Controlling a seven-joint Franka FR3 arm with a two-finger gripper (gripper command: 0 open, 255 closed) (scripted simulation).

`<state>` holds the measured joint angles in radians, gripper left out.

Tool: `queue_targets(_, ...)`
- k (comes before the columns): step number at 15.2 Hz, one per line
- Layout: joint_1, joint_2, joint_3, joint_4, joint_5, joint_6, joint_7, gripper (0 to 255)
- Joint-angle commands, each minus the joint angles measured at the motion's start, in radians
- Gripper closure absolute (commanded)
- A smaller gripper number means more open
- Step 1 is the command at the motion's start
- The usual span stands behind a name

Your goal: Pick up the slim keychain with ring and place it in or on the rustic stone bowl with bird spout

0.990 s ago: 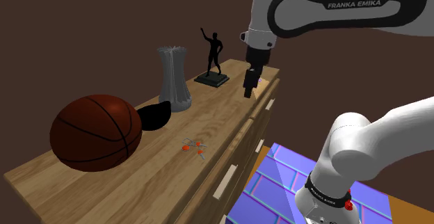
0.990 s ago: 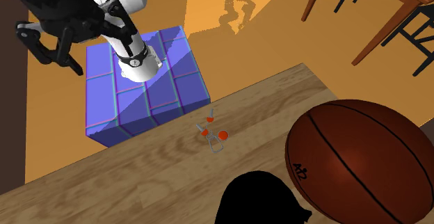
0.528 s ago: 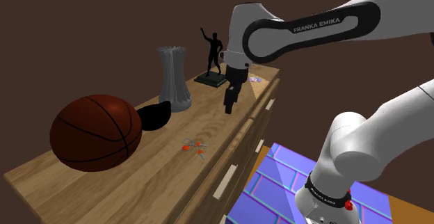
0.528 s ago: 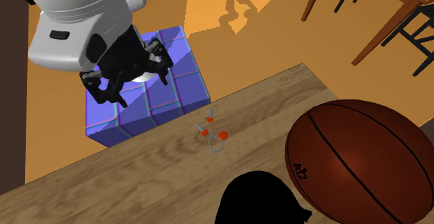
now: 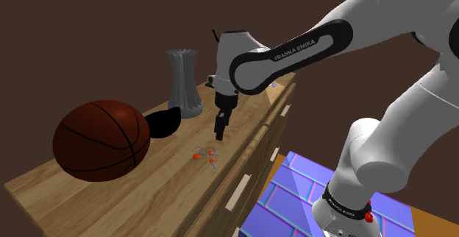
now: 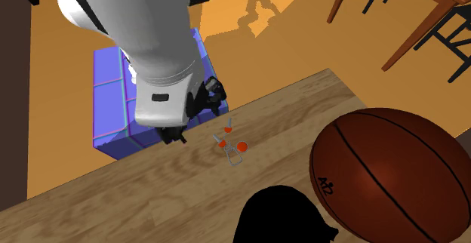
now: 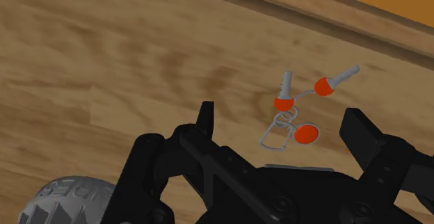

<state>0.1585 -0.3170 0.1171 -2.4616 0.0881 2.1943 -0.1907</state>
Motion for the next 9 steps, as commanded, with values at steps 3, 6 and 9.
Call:
queue_targets(3, 0.028, 0.134, 0.028, 0.034, 0.011, 0.109, -0.014, 0)
queue_targets(6, 0.034, 0.181, 0.036, 0.034, 0.011, 0.158, -0.015, 0)
queue_targets(9, 0.034, 0.211, 0.038, 0.021, 0.009, 0.201, -0.013, 0)
